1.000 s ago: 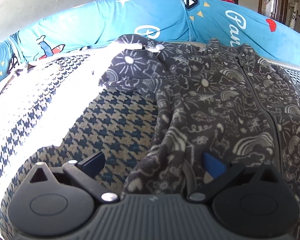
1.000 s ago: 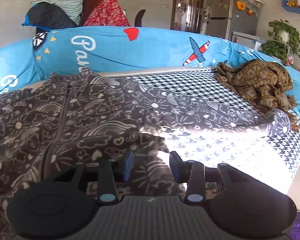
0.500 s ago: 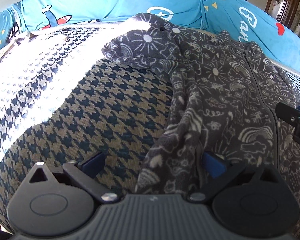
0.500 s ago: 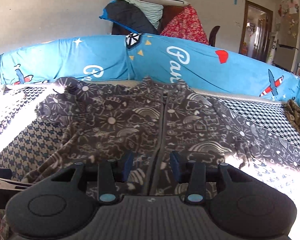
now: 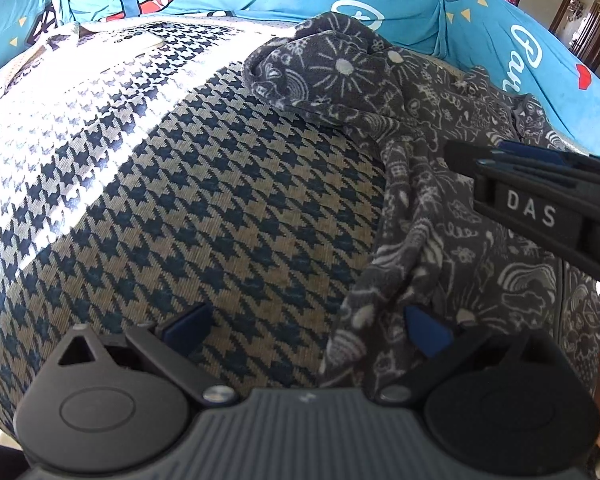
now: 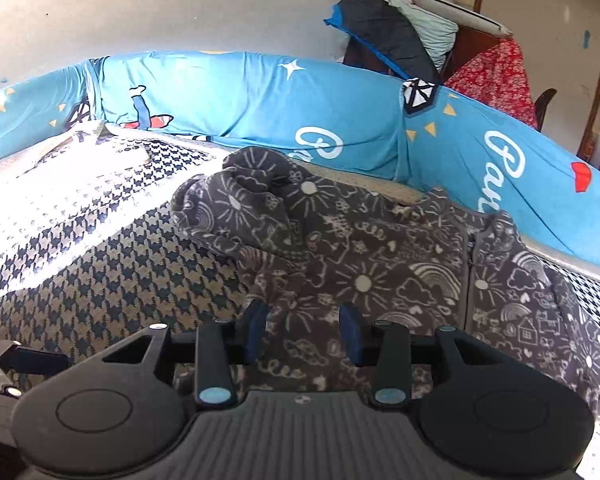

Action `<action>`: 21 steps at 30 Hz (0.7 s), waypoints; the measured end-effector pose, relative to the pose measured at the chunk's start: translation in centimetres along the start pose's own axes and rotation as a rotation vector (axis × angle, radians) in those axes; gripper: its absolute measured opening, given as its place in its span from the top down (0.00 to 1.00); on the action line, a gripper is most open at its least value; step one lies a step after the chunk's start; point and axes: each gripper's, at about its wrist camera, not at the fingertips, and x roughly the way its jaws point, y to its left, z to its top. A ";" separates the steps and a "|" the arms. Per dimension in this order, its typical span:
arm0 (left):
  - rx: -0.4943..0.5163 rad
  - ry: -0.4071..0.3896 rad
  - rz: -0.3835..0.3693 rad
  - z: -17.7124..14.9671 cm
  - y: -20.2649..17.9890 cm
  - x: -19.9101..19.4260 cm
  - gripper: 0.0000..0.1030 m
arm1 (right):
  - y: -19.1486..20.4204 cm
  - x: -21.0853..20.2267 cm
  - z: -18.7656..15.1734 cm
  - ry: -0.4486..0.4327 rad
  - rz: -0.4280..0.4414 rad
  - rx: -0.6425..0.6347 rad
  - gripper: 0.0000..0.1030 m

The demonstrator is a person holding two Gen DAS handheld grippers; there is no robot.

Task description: Fold clothes

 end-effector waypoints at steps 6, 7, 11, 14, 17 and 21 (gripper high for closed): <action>-0.027 0.017 -0.015 0.4 0.7 -0.1 0.00 | 1.6 2.0 1.7 -0.002 0.057 -0.071 0.62; -0.038 0.017 -0.003 0.5 0.9 -0.2 0.00 | 1.9 2.3 1.9 -0.004 0.062 -0.085 0.62; -0.103 0.019 0.074 0.8 2.3 -0.3 0.00 | 3.0 3.3 2.8 -0.014 0.089 -0.134 0.62; -0.149 0.012 0.115 1.0 3.4 -0.5 0.00 | 3.5 4.2 3.4 -0.019 0.107 -0.160 0.63; -0.178 0.001 0.138 1.2 4.3 -0.7 0.00 | 4.3 5.2 3.9 -0.027 0.118 -0.191 0.63; -0.199 0.005 0.138 1.3 5.0 -0.6 0.00 | 5.4 6.4 4.6 -0.040 0.133 -0.236 0.63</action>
